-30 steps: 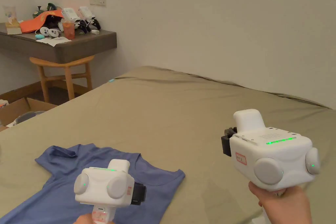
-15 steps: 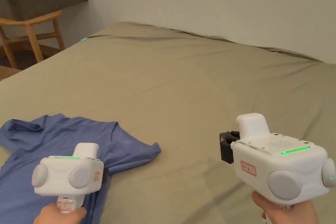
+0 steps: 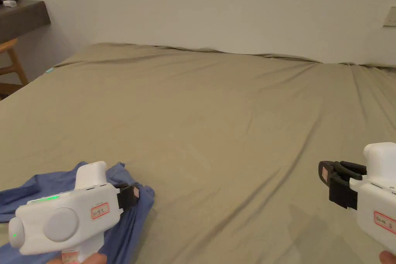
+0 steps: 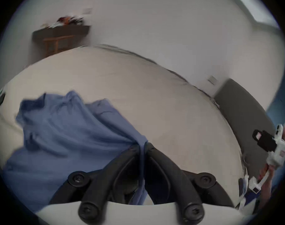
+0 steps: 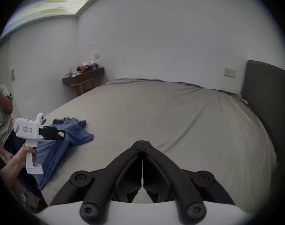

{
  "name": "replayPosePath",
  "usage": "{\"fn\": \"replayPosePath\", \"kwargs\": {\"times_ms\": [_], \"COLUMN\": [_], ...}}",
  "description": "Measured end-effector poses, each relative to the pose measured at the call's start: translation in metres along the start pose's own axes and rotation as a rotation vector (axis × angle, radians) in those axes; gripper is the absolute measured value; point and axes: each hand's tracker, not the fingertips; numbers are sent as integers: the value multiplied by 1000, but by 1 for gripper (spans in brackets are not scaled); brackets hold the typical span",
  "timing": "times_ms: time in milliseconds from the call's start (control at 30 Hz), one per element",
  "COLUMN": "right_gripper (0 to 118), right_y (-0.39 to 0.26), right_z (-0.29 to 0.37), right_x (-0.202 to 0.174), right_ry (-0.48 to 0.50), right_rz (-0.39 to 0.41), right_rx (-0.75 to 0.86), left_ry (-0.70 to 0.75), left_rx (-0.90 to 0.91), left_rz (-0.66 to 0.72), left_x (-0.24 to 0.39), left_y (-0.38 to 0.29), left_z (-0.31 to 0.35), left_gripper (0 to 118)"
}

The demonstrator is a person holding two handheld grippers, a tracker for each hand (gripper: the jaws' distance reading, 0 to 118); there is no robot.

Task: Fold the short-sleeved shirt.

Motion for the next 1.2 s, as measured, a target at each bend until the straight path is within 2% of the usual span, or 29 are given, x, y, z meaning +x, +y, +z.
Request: {"fn": "replayPosePath", "kwargs": {"times_ms": [67,233,367,533,700,833,933,967,1000,1033,1067,1133,1200], "right_gripper": [3,3,3,3,3,3,3,3,3,3,3,3,3], "right_y": [-1,-2,-4,-25,-54,-75,-86,-89,-92,-93,-94,-94,-93], "right_z": [28,105,172,231,254,257,253,252,250,248,247,247,247], "right_x": [22,75,112,148,176,185,190,191,192,193,192,191,188], "right_ry": [-57,-175,-329,-477,-545,-563,-551,-547,-542,-538,-535,-526,-516], "right_rz": [7,-23,-11,-41,-111,-132,-169,-179,-190,-195,-199,-206,-201], "right_rx": [17,60,91,86,54,29,14,12,8,6,4,8,10], "left_ry": [-84,-429,-619,-788,-825,-792,-777,-758,-732,-736,-746,-776,-732], "left_rx": [-18,-92,-160,-326,-515,-622,-670,-681,-713,-739,-762,-745,-652], "left_rz": [-77,-157,-385,-605,-744,-847,-853,-840,-801,-749,-695,-622,-641], "left_x": [53,194,335,469,530,538,533,532,528,525,521,508,488], "left_y": [3,4,-9,-84,-181,-240,-260,-263,-262,-260,-257,-242,-215], "left_z": [-11,-45,-57,-65,-80,-87,-93,-96,-101,-105,-107,-102,-87], "left_gripper": [3,3,3,3,3,3,3,6,30,66,86,86,86]}}
